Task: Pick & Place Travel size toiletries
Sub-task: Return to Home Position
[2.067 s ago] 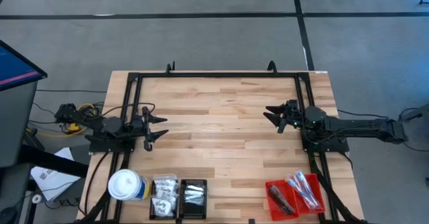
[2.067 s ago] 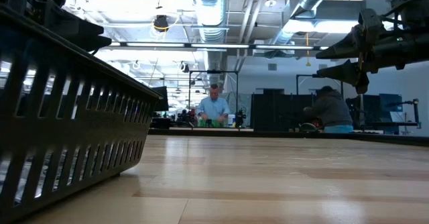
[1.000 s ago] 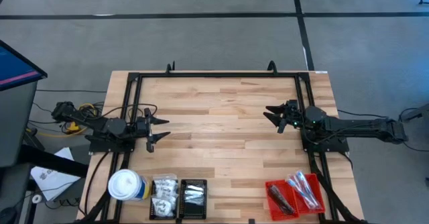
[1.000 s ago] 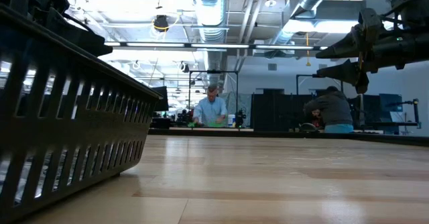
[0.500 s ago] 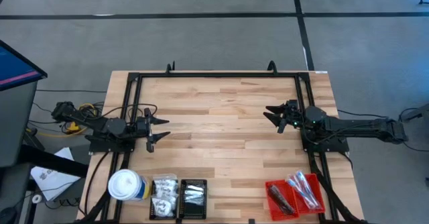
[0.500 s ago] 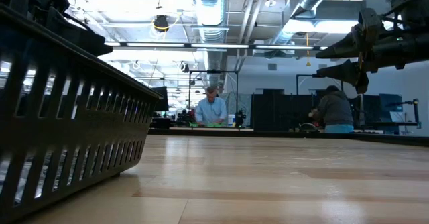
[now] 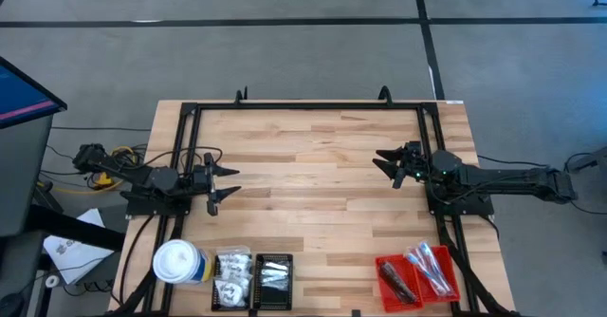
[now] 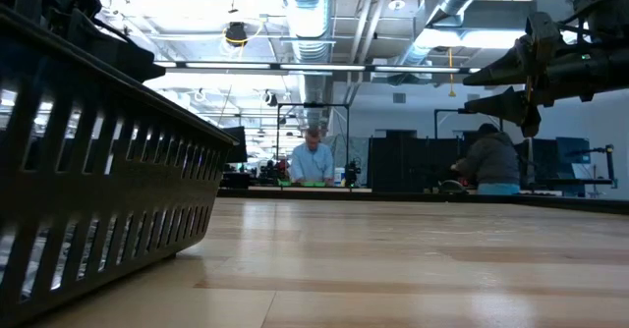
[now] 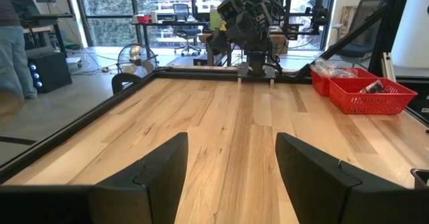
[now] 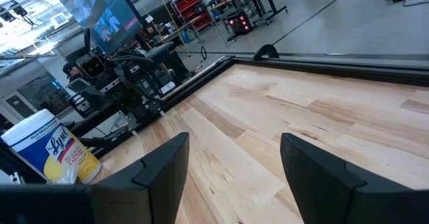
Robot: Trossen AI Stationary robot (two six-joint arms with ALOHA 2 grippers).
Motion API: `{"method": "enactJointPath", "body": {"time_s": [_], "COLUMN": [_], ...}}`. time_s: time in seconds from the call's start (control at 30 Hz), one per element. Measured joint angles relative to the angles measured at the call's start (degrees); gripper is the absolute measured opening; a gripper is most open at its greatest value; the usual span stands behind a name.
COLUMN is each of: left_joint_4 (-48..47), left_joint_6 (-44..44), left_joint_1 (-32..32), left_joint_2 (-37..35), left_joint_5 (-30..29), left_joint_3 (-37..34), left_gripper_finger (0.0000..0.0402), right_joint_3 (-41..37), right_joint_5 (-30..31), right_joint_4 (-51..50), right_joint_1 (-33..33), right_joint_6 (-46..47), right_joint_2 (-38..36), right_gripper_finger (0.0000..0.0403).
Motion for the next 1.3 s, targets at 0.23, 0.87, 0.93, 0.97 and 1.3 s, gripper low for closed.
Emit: {"method": "enactJointPath", "body": {"time_s": [0.23, 0.87, 0.93, 0.97, 1.3], "left_joint_4": [0.19, 0.59, 0.59, 0.61, 1.01], "left_joint_6": [0.0, 0.0, 0.0, 0.0, 0.0], "left_joint_1": [0.0, 0.0, 0.0, 0.0, -0.01], "left_joint_2": [0.0, -0.02, 0.0, -0.01, -0.01], "left_joint_5": [-0.02, 0.0, 0.0, 0.0, 0.0], "left_joint_3": [0.0, 0.0, 0.0, 0.0, 0.0], "left_gripper_finger": [0.0218, 0.0218, 0.0218, 0.0218, 0.0218], "right_joint_3": [0.0, 0.0, 0.0, 0.0, 0.0], "right_joint_5": [-0.01, 0.0, -0.01, 0.0, -0.01], "right_joint_4": [0.0, 0.0, 0.0, 0.0, 0.0], "right_joint_1": [0.0, 0.02, 0.02, 0.02, 0.01], "right_joint_6": [0.0, 0.0, 0.0, 0.0, 0.0], "right_joint_2": [0.0, -0.01, -0.01, 0.0, -0.01], "right_gripper_finger": [0.0226, 0.0228, 0.0227, 0.0227, 0.0227]}}
